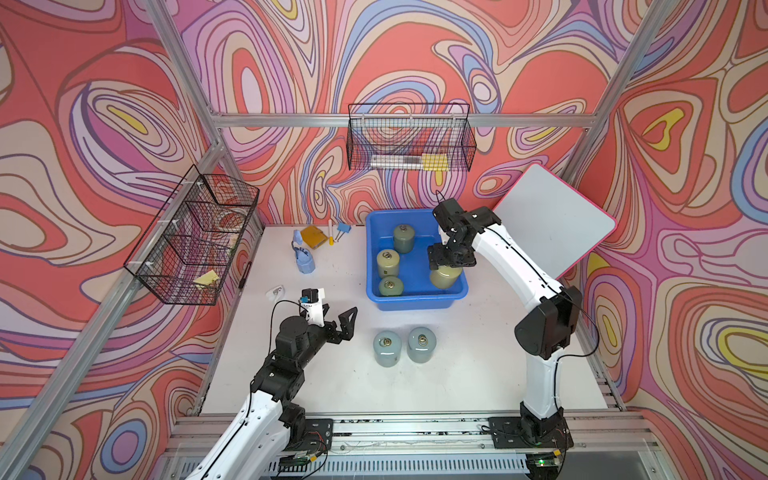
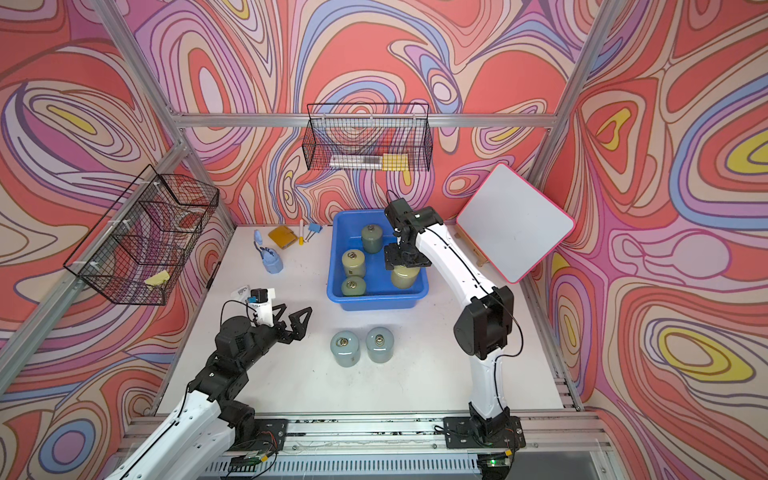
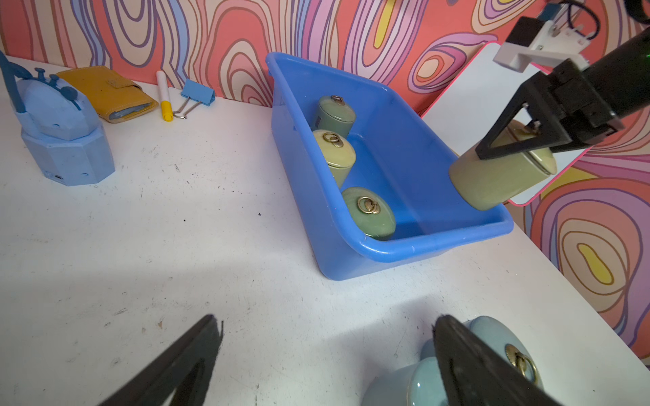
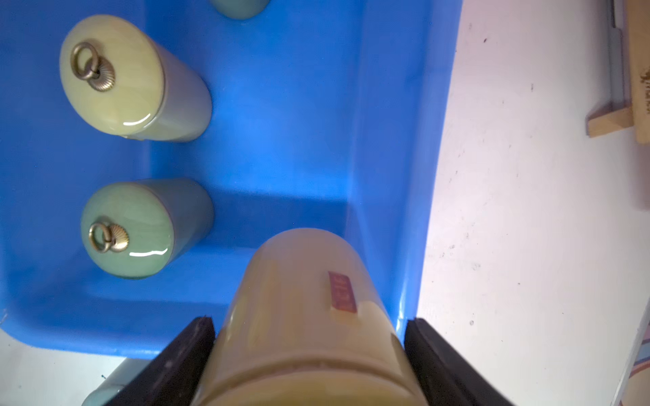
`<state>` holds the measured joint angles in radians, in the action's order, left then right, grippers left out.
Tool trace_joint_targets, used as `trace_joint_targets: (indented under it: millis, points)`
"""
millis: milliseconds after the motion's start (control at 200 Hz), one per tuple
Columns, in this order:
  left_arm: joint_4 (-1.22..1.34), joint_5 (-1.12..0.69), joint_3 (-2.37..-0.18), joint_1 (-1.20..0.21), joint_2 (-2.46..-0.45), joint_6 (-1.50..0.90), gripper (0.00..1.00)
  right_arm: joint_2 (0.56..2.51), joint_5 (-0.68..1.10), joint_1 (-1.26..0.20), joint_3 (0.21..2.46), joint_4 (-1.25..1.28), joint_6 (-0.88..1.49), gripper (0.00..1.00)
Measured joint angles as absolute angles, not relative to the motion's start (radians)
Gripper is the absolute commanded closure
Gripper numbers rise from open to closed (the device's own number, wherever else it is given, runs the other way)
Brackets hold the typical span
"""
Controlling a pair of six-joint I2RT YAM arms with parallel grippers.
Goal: Take the tea canister out of the basket
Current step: Pick up the tea canister from the basket, then place the tea canister at the center of the board.
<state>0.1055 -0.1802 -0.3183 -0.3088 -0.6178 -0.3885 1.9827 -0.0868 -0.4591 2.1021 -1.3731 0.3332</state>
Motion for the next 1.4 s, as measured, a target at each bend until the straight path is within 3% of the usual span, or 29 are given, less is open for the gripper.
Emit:
trace_joint_targets:
  millis: [280,621,811,1137,1402]
  points:
    - [0.105,-0.181,-0.318,-0.309,-0.617,-0.389,0.01,1.734,-0.080,-0.459,1.887,-1.384,0.371,0.40]
    - [0.103,-0.176,-0.318,-0.309,-0.610,-0.391,0.01,1.509,-0.025,-0.474,1.424,-1.295,0.446,0.40]
    - [0.067,-0.178,-0.356,-0.309,-0.640,-0.407,0.01,1.470,-0.014,-0.514,1.250,-1.210,0.485,0.40]
    - [-0.126,-0.226,-0.692,-0.309,-0.786,-0.463,0.01,1.464,-0.063,-0.572,1.110,-1.056,0.545,0.40]
    - [-0.297,-0.236,-0.820,-0.324,-0.878,-0.476,0.01,1.464,-0.102,-0.581,1.044,-0.978,0.566,0.39]
